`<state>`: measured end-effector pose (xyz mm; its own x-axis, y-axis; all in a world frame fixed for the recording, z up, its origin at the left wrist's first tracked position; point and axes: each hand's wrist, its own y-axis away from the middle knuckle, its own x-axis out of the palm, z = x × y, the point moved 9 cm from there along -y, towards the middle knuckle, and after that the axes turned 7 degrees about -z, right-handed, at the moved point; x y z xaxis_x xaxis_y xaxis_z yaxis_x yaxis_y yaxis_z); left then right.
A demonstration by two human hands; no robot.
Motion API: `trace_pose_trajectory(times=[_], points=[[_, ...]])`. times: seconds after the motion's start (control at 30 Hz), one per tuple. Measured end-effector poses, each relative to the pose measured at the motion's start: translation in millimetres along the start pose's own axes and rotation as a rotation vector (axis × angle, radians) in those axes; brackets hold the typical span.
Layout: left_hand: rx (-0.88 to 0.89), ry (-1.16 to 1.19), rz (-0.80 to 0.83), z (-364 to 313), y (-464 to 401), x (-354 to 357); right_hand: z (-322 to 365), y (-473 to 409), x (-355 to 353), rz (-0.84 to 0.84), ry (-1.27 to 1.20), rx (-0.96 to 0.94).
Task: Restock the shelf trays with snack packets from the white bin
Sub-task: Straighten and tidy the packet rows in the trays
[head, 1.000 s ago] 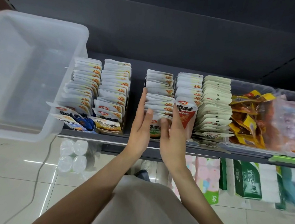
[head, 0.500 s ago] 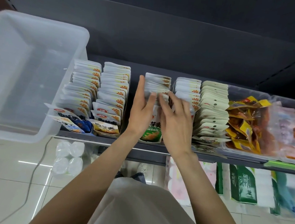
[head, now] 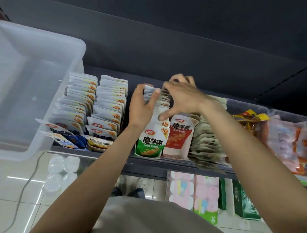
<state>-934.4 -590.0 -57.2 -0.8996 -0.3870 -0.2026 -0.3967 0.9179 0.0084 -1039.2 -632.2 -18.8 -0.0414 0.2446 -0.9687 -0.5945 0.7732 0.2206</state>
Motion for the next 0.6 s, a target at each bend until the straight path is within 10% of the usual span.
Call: trace_pose_trajectory(times=[0.6], points=[[-0.085, -0.171, -0.032, 4, -21, 4, -22, -34, -29, 0.038, -0.524, 0.004]])
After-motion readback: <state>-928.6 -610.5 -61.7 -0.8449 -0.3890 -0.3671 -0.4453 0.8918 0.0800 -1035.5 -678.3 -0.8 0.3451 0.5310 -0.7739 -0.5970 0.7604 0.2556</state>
